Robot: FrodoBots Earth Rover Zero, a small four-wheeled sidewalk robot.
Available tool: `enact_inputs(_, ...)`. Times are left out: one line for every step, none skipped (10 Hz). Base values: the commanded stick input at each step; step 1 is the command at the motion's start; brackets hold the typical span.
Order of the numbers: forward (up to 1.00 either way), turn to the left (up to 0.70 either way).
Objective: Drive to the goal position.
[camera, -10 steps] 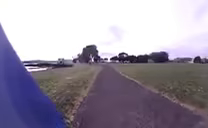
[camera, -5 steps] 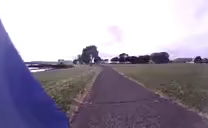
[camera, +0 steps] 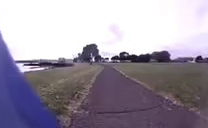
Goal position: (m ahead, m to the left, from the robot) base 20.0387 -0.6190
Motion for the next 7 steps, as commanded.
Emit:
enact_inputs(0.7,0.0)
enact_inputs(0.7,0.0)
enact_inputs(0.7,0.0)
enact_inputs(0.7,0.0)
enact_inputs(0.7,0.0)
enact_inputs(0.7,-0.12)
enact_inputs(0.7,-0.13)
